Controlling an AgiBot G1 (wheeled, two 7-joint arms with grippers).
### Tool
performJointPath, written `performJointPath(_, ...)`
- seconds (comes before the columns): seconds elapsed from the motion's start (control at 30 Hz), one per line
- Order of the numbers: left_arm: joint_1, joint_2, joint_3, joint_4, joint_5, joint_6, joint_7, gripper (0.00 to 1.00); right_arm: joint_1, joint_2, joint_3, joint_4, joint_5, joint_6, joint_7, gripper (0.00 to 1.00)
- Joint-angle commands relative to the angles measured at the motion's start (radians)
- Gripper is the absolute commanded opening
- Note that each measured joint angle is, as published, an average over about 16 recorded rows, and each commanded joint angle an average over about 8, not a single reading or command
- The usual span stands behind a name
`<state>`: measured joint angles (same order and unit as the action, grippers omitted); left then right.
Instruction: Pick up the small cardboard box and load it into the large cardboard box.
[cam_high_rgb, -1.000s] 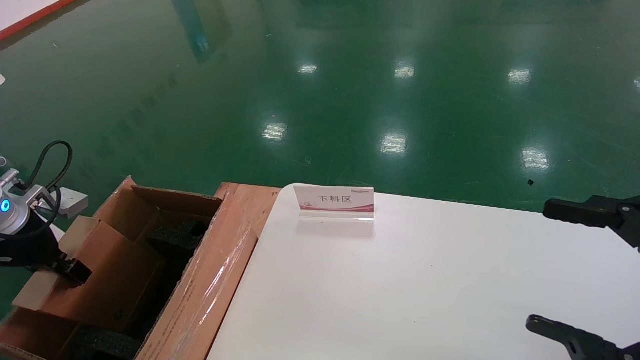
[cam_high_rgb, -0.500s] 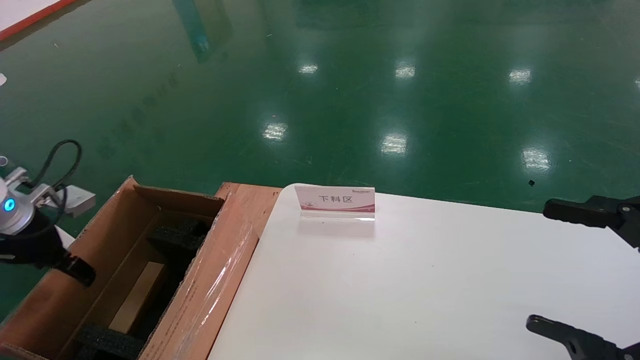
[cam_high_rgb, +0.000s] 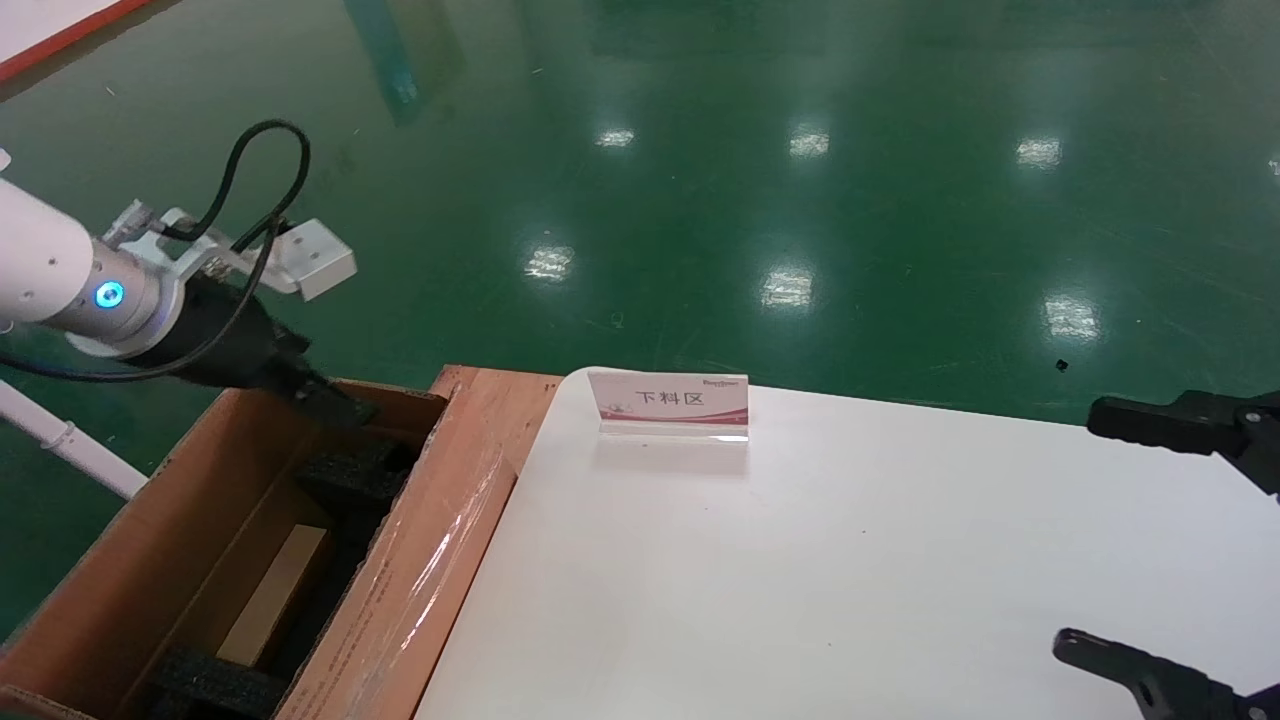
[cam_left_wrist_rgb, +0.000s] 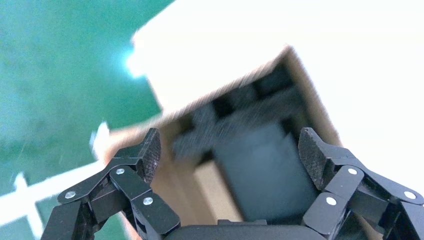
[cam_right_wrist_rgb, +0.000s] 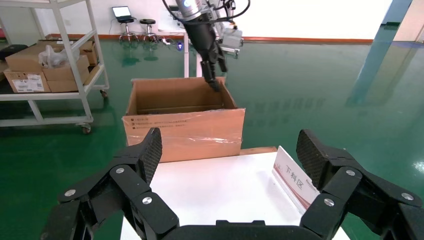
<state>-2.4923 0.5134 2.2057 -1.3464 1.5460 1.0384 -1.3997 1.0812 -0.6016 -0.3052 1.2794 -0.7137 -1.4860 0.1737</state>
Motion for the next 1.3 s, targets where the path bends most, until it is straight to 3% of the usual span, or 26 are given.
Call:
performJointPath(0.03, -0.004, 0.001, -0.021, -0.008, -0.032, -0.03, 0.043, 1.0, 0.0, 0.0, 0.0, 0.0, 0.0, 0.0, 0.0, 1.0)
performJointPath(0.3, 0.007, 0.019, -0.055, -0.016, -0.075, -0.05, 0.067, 1.0, 0.0, 0.0, 0.0, 0.0, 0.0, 0.0, 0.0, 1.0)
performJointPath(0.43, 0.056, 0.023, -0.12, -0.012, -0.103, -0.034, 0.106, 1.0, 0.0, 0.0, 0.0, -0.001, 0.0, 0.0, 0.0, 1.0)
performJointPath(1.3, 0.664, 0.056, -0.926, 0.021, -0.421, 0.185, 0.6, 1.0, 0.001, 0.001, -0.001, -0.001, 0.001, 0.0, -0.001, 1.0)
